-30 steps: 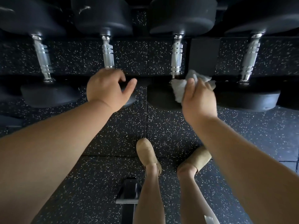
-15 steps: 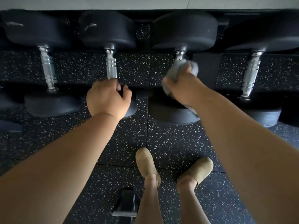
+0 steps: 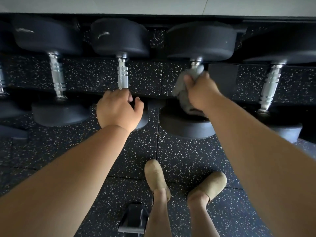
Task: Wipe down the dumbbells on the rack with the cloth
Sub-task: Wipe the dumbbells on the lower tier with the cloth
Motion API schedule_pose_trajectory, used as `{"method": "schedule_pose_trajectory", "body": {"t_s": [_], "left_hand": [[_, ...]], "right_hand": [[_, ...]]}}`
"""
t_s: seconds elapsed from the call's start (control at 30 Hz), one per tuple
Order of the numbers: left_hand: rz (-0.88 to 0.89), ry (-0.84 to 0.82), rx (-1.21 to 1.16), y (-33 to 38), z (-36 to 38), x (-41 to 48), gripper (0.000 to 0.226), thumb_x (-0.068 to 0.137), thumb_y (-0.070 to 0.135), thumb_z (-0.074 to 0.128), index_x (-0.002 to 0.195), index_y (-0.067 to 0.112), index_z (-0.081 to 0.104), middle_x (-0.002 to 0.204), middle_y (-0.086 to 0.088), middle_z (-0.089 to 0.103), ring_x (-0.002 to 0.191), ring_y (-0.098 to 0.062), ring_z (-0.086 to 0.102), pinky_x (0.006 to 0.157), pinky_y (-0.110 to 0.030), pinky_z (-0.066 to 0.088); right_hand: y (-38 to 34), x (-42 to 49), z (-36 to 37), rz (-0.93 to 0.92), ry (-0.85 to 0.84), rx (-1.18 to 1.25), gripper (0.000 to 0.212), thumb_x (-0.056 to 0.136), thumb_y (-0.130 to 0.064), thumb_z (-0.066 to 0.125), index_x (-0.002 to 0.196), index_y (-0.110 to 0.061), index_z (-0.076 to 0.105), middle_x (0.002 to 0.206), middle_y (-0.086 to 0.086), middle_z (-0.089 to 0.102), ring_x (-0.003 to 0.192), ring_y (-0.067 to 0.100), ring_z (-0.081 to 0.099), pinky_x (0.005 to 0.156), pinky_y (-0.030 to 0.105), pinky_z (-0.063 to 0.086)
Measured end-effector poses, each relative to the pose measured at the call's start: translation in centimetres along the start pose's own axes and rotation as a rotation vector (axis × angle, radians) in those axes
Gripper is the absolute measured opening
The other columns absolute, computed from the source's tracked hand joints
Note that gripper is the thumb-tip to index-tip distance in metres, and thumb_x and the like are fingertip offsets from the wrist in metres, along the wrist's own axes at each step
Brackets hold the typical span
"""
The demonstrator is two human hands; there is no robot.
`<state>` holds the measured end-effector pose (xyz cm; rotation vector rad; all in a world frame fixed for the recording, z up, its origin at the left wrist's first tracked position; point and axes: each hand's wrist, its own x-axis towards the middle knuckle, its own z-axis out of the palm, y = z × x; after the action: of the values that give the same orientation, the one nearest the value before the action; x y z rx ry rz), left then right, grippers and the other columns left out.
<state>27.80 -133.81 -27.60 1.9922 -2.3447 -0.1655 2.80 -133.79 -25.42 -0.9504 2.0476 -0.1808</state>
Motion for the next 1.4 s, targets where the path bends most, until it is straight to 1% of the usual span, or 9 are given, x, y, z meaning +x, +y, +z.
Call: {"method": "schedule_pose_trajectory", "body": {"t_s": [0.17, 0.43, 0.57, 0.73, 0.87, 1.0, 1.1, 1.2, 1.4], "left_hand": [[0.001, 0.009, -0.003, 0.1, 0.0, 0.0, 0.034, 0.089, 0.049, 0.05, 0.079, 0.019, 0.064, 0.073, 0.001, 0.063, 0.077, -0.029, 0.054, 0.062, -0.034, 0.028], [-0.018, -0.011, 0.01, 0.2, 0.0, 0.0, 0.032, 0.088, 0.048, 0.05, 0.079, 0.021, 0.063, 0.072, 0.002, 0.062, 0.074, -0.021, 0.041, 0.061, -0.033, 0.027], [-0.016, -0.019, 0.008, 0.1, 0.0, 0.1, 0.031, 0.089, 0.048, 0.051, 0.078, 0.021, 0.062, 0.072, 0.002, 0.062, 0.073, -0.02, 0.039, 0.061, -0.033, 0.027], [-0.013, -0.009, 0.008, 0.1, 0.0, 0.1, 0.031, 0.088, 0.048, 0.052, 0.078, 0.02, 0.061, 0.071, 0.003, 0.062, 0.073, -0.02, 0.039, 0.06, -0.033, 0.026], [-0.014, -0.012, -0.01, 0.1, 0.1, 0.2, 0.031, 0.088, 0.048, 0.051, 0.078, 0.02, 0.061, 0.072, 0.003, 0.062, 0.073, -0.022, 0.041, 0.06, -0.033, 0.028], [-0.012, -0.027, -0.004, 0.1, 0.0, 0.1, 0.031, 0.088, 0.05, 0.049, 0.078, 0.021, 0.058, 0.073, 0.003, 0.062, 0.073, -0.022, 0.042, 0.06, -0.034, 0.029], [-0.022, -0.03, -0.012, 0.2, -0.1, 0.1, 0.032, 0.088, 0.05, 0.048, 0.077, 0.022, 0.057, 0.073, 0.004, 0.061, 0.074, -0.021, 0.041, 0.06, -0.034, 0.028], [-0.014, -0.026, -0.014, 0.2, 0.0, 0.2, 0.031, 0.088, 0.049, 0.05, 0.078, 0.022, 0.057, 0.074, 0.004, 0.061, 0.074, -0.024, 0.046, 0.061, -0.034, 0.028], [-0.003, -0.022, -0.014, 0.0, 0.0, 0.0, 0.032, 0.088, 0.049, 0.049, 0.079, 0.02, 0.059, 0.077, 0.003, 0.063, 0.077, -0.023, 0.044, 0.062, -0.034, 0.027]], "right_hand": [[1.0, -0.4, -0.4, 0.011, -0.154, -0.19, 0.058, 0.109, -0.047, 0.04, 0.141, 0.002, 0.045, 0.13, 0.022, 0.06, 0.111, 0.036, 0.06, 0.084, 0.034, 0.042], [0.0, -3.0, -2.5, -0.061, 0.256, 0.264, 0.046, 0.11, -0.04, 0.041, 0.137, -0.004, 0.048, 0.129, 0.015, 0.062, 0.11, 0.026, 0.059, 0.074, 0.024, 0.03], [1.3, -7.0, -3.4, -0.216, 0.401, 0.322, 0.064, 0.109, -0.041, 0.039, 0.164, -0.019, 0.012, 0.16, 0.011, 0.041, 0.139, 0.031, 0.047, 0.111, 0.037, 0.04], [-1.6, -2.5, -5.4, -0.301, 0.423, 0.139, 0.07, 0.109, -0.044, 0.035, 0.166, -0.017, 0.004, 0.169, 0.016, 0.018, 0.149, 0.038, 0.031, 0.122, 0.05, 0.03], [-4.1, -0.8, -3.9, -0.49, 0.579, -0.276, 0.065, 0.107, -0.047, 0.03, 0.162, -0.012, 0.028, 0.165, 0.018, 0.031, 0.154, 0.039, 0.021, 0.127, 0.052, 0.014], [-2.9, -1.7, -4.2, -0.73, 0.495, -0.537, 0.062, 0.106, -0.05, 0.036, 0.16, -0.02, 0.034, 0.164, 0.013, 0.035, 0.157, 0.031, 0.019, 0.126, 0.048, 0.009], [-1.0, -0.8, -6.9, -0.598, 0.408, -0.513, 0.071, 0.102, -0.063, 0.035, 0.164, -0.034, 0.015, 0.169, 0.012, 0.021, 0.157, 0.034, 0.012, 0.126, 0.052, 0.013], [-0.8, -0.3, -7.3, -0.447, 0.448, -0.345, 0.081, 0.098, -0.07, 0.03, 0.162, -0.022, 0.019, 0.157, 0.021, 0.034, 0.148, 0.041, 0.027, 0.123, 0.057, 0.026], [-7.0, -1.3, -3.4, -0.605, 0.471, -0.725, 0.065, 0.1, -0.035, 0.045, 0.156, -0.005, 0.031, 0.155, 0.018, 0.038, 0.15, 0.039, 0.026, 0.123, 0.054, 0.016]]}}
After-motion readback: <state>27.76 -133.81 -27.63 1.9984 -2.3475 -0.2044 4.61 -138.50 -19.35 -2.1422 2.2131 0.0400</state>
